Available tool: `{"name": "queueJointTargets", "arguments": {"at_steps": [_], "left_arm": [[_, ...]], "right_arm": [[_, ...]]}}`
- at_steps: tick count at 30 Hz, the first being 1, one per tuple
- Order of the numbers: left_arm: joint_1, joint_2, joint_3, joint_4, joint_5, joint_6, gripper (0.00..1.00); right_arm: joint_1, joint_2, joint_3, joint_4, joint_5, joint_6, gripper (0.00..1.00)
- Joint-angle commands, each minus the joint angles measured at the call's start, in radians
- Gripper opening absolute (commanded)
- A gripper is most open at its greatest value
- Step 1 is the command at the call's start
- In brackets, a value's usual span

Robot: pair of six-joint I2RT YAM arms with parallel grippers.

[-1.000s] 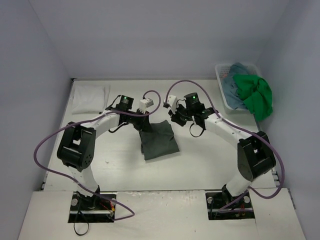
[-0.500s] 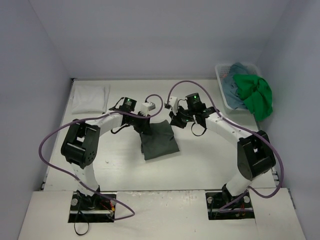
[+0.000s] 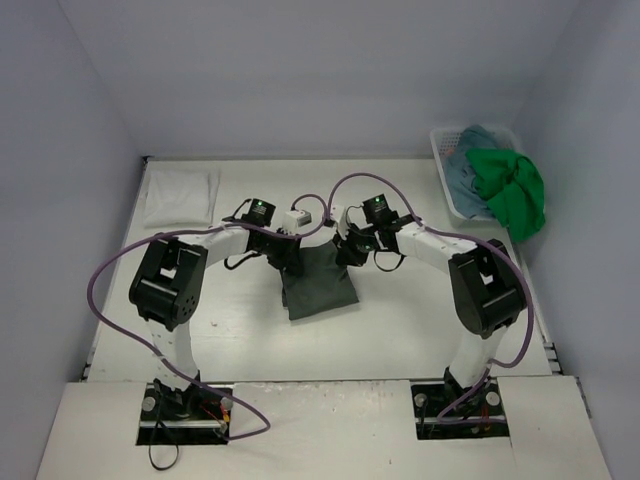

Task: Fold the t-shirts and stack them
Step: Fold the tshirt

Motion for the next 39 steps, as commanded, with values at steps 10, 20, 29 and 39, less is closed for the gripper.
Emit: {"name": "queueJointTargets", "arguments": {"at_steps": [10,20,29,39], "left_arm": [[0.003,-0.037,0.034,-0.010,0.048,0.028,0.00],[0.009,-0.024,0.039,-0.030,0.079,0.031,0.00],[0.011,-0.011,0.051,-0.047,0.094,0.037,0.00],[0.015,-0.014,0.078,-0.079,0.094,0.052,0.00]], "right_arm": [[-0.033,0.110,0.097,0.142,0.007,0.007,0.00],[-0.050,0.300,0.346,-0.027,0.064,0.067,0.00],[-0.048,0.316,0.363,-0.078,0.099,0.071,0.00],[-0.053,0.204,0.312,-0.071,0.127,0.080,0.00]]}}
